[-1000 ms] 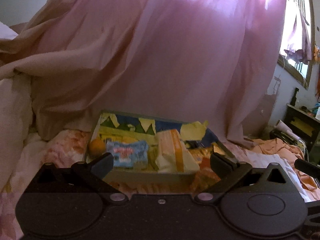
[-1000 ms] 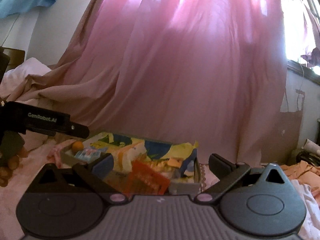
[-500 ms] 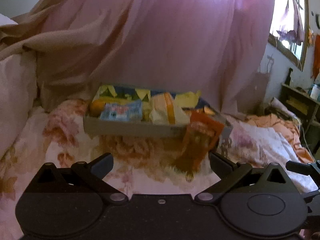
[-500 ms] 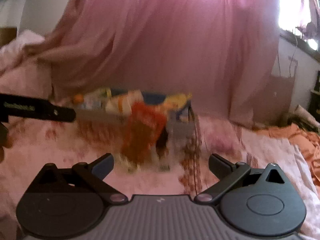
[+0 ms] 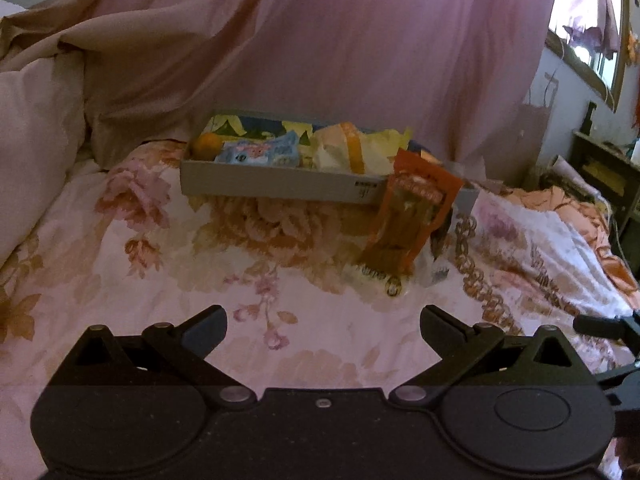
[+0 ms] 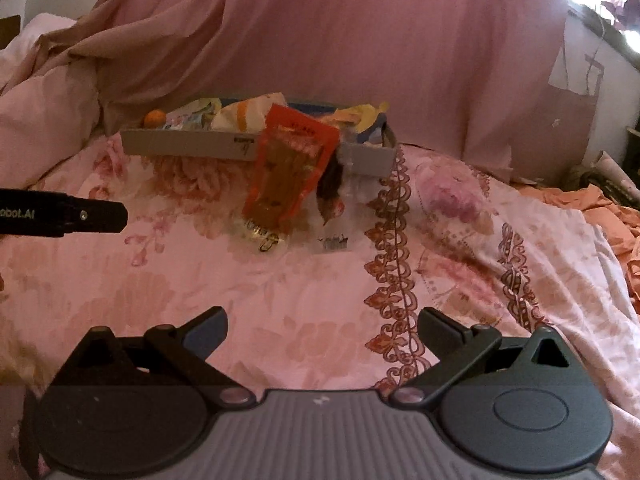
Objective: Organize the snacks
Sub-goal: 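Withdraw both tools from the box toward the orange bag, then grasp the orange cracker bag with left tool while right tool approaches the clear dark-snack packet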
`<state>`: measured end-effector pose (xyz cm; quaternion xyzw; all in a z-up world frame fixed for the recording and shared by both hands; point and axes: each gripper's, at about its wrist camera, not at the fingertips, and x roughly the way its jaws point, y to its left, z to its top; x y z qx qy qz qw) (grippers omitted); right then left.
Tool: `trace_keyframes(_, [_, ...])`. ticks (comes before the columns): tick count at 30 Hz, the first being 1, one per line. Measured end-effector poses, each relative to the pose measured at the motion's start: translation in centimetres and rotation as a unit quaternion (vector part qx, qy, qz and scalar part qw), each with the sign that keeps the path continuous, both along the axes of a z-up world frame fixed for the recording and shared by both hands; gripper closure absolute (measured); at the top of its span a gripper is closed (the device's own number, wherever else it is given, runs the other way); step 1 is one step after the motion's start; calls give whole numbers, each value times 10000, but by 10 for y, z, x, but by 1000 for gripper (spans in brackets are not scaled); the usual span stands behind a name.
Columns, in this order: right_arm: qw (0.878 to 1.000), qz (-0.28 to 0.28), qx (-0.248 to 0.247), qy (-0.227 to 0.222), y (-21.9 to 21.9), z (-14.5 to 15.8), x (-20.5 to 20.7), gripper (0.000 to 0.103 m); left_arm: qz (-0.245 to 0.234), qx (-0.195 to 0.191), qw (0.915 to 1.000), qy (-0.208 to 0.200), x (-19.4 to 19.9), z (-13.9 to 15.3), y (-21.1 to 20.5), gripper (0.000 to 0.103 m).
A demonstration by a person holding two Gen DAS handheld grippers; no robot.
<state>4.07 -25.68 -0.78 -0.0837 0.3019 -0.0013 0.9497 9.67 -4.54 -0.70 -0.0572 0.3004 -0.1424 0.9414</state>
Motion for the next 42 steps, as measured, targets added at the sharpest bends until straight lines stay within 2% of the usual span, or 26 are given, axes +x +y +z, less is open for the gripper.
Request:
trace_keyframes(9, [9999, -86, 4, 99, -4, -11, 9, 0, -81, 205, 9995, 225, 7, -11, -3, 1])
trace_keyframes(19, [9995, -266, -20, -194, -10, -12, 19, 0, -207, 310, 9990, 231, 23, -14, -14, 1])
trace_keyframes(27, [9952, -351, -534, -735, -10, -17, 36, 0, -390, 455, 9981, 144, 49, -13, -30, 1])
trace_keyframes(35, [9930, -274, -810, -811, -13, -26, 57, 0, -735, 487, 9961, 38, 85, -16, -56, 1])
trace_keyframes(42, [9872, -143, -1305, -909, -11, -37, 76, 0, -978, 420, 9943, -77, 117, -20, -91, 1])
